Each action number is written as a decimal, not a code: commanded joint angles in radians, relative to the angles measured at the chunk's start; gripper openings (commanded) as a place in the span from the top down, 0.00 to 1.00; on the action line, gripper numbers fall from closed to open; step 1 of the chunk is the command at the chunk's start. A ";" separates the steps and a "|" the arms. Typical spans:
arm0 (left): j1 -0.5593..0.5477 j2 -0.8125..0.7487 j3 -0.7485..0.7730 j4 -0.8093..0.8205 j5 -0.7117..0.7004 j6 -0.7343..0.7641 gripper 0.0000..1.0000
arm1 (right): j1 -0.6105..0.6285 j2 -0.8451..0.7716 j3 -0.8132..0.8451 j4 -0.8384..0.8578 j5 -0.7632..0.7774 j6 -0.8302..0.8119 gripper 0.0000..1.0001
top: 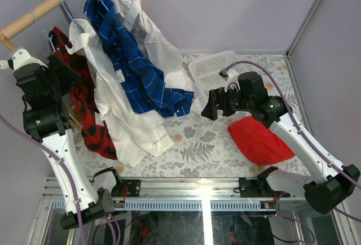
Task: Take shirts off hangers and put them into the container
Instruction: Pick up the hanger from the clothesline.
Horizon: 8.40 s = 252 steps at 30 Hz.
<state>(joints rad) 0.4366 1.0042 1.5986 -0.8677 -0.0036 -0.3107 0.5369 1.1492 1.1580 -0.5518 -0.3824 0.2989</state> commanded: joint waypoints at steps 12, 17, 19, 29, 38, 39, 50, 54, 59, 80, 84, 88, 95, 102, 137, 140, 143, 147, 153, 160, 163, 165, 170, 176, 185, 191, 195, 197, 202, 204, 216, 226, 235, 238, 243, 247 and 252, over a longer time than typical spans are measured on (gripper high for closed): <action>-0.004 -0.005 -0.068 -0.014 0.205 0.048 0.88 | 0.008 -0.012 0.065 -0.013 -0.005 0.043 0.06; -0.005 -0.021 0.036 0.000 0.243 0.029 1.00 | 0.008 -0.017 0.058 0.001 -0.011 0.056 0.06; -0.005 -0.038 0.051 0.038 0.252 0.019 1.00 | 0.008 -0.016 0.060 0.003 -0.013 0.057 0.06; -0.006 -0.128 -0.032 0.177 0.345 0.024 1.00 | 0.008 -0.038 0.050 0.012 -0.011 0.067 0.06; -0.014 -0.237 -0.170 0.203 0.687 -0.059 1.00 | 0.008 -0.048 0.031 0.106 -0.112 0.110 0.07; -0.015 -0.236 -0.203 0.265 0.763 -0.108 1.00 | 0.008 -0.049 0.031 0.114 -0.117 0.118 0.07; -0.209 -0.005 -0.124 0.421 0.654 -0.164 1.00 | 0.008 -0.020 0.020 0.146 -0.118 0.142 0.08; -0.585 0.031 -0.120 0.385 0.272 -0.116 1.00 | 0.009 -0.008 0.027 0.150 -0.122 0.145 0.07; -0.717 -0.045 -0.233 0.322 -0.106 -0.286 1.00 | 0.008 -0.002 0.051 0.103 -0.116 0.117 0.08; -0.866 -0.355 -0.362 0.015 0.251 -0.185 1.00 | 0.389 0.114 0.390 0.047 0.221 0.148 0.16; -0.866 -0.451 -0.372 -0.054 0.241 -0.152 1.00 | 0.516 0.188 0.477 0.068 0.373 0.172 0.18; -0.867 -0.481 -0.348 -0.135 0.247 -0.111 1.00 | 0.604 0.263 0.560 0.170 0.459 0.231 0.18; -0.865 -0.516 -0.392 -0.158 0.271 -0.081 1.00 | 0.744 0.457 0.779 0.220 0.757 0.300 0.22; -0.865 -0.522 -0.397 -0.162 0.276 -0.054 1.00 | 0.777 0.706 1.044 0.116 0.802 0.358 0.23; -0.865 -0.590 -0.218 -0.106 0.143 -0.046 0.04 | 0.810 0.100 0.584 0.073 0.589 -0.149 1.00; -0.865 -0.596 -0.221 -0.061 0.104 -0.050 0.00 | 0.810 0.000 0.628 -0.021 0.541 -0.269 1.00; -0.865 -0.600 -0.230 0.006 0.107 -0.063 0.00 | 0.810 -0.047 0.691 -0.126 0.596 -0.388 1.00; -0.865 -0.568 -0.236 0.053 0.142 -0.066 0.00 | 0.810 -0.039 0.789 -0.230 0.693 -0.564 1.00; -0.865 -0.536 -0.289 0.116 0.201 -0.077 0.00 | 0.809 0.074 0.979 -0.419 0.707 -0.664 1.00; -0.864 -0.500 -0.416 0.219 0.339 -0.110 0.01 | 0.793 -0.047 0.390 -0.177 0.541 -0.572 1.00; -0.865 -0.536 -0.479 0.270 0.324 -0.131 0.04 | 0.642 -0.061 0.231 -0.048 0.356 -0.475 1.00; -0.865 -0.564 -0.521 0.304 0.316 -0.137 0.04 | 0.520 -0.059 0.155 0.031 0.197 -0.428 1.00; -0.864 -0.536 -0.608 0.398 0.460 -0.134 0.10 | 0.442 0.058 0.127 0.099 -0.021 -0.376 1.00; -0.864 -0.483 -0.704 0.577 0.603 -0.146 0.32 | 0.402 0.013 -0.024 0.326 -0.103 -0.260 1.00; -0.865 -0.541 -0.879 0.775 0.656 -0.291 0.51 | 0.400 -0.020 -0.212 0.600 -0.114 -0.014 1.00; -0.866 -0.485 -0.876 0.715 0.627 -0.286 0.55 | 0.399 0.042 -0.163 0.527 -0.087 0.024 1.00; -0.887 -0.396 -0.865 0.713 0.588 -0.288 0.58 | 0.400 0.035 -0.167 0.549 -0.080 0.045 1.00; -0.934 -0.379 -0.875 0.746 0.538 -0.293 0.59 | 0.400 0.028 -0.170 0.543 -0.063 0.040 1.00; -1.105 -0.340 -0.911 0.835 0.355 -0.286 0.59 | 0.401 0.029 -0.177 0.525 -0.049 0.040 1.00; -1.167 -0.321 -0.922 0.879 0.299 -0.272 0.60 | 0.400 0.029 -0.180 0.532 -0.047 0.044 1.00; -1.276 -0.326 -0.908 0.798 0.061 -0.195 0.62 | 0.400 0.002 -0.188 0.535 -0.051 0.045 1.00; -1.276 -0.300 -0.863 0.699 -0.029 -0.214 0.59 | 0.400 -0.008 -0.194 0.549 -0.085 0.052 1.00; -1.277 -0.282 -0.871 0.760 -0.036 -0.239 0.84 | 0.399 -0.028 -0.211 0.538 -0.081 0.043 1.00; -1.277 -0.309 -0.866 0.750 -0.046 -0.217 0.95 | 0.400 -0.009 -0.181 0.471 -0.020 0.038 0.91; -1.277 -0.343 -0.820 0.588 -0.209 -0.171 1.00 | 0.400 -0.005 -0.092 0.344 0.122 0.013 0.34; -1.277 -0.406 -0.771 0.473 -0.359 -0.108 1.00 | 0.400 -0.009 0.060 0.151 0.506 -0.049 0.03; -1.278 -0.406 -0.663 0.329 -0.406 0.010 1.00 | 0.396 -0.022 0.183 0.084 0.665 -0.088 0.01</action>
<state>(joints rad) -0.8444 0.6064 0.8280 -0.4313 -0.2901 -0.4259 0.9386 1.1637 1.2404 -0.3935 0.0483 0.2577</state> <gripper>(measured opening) 0.044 0.993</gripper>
